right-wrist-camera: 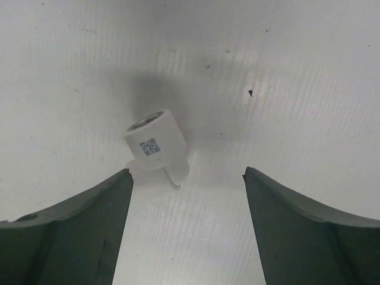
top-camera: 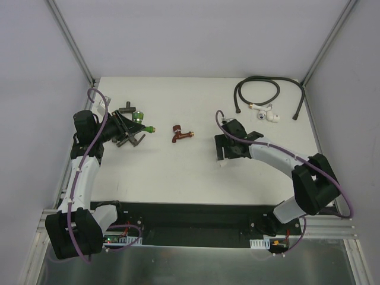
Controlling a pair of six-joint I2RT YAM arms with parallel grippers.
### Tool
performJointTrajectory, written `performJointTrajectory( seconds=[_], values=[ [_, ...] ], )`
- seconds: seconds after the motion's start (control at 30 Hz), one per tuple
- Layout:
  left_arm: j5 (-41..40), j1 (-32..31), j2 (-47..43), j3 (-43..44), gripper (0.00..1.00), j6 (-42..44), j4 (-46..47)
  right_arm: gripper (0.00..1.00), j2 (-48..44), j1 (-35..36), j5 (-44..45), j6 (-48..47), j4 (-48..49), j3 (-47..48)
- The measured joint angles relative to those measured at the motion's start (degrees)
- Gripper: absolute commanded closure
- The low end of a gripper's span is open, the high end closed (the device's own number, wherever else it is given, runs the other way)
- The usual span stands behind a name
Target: Install the water faucets
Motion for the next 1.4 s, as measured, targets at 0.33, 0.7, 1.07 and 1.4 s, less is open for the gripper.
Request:
performJointTrajectory(
  seconds=[0.33, 0.7, 1.07, 1.4],
  values=[
    [0.02, 0.02, 0.00, 0.00, 1.00, 0.00, 0.00, 0.28, -3.15, -2.73, -5.51, 4.72, 1.42, -1.86],
    [0.02, 0.02, 0.00, 0.00, 1.00, 0.00, -0.02, 0.37, 0.57, -1.84, -6.49, 11.52, 3.54, -2.40],
    [0.02, 0.02, 0.00, 0.00, 1.00, 0.00, 0.00, 0.41, 3.48, -1.84, -6.40, 10.25, 4.35, -3.08],
    [0.04, 0.00, 0.31, 0.00, 1.00, 0.00, 0.00, 0.40, 3.45, -1.79, -3.63, 5.22, 1.62, -3.04]
  ],
)
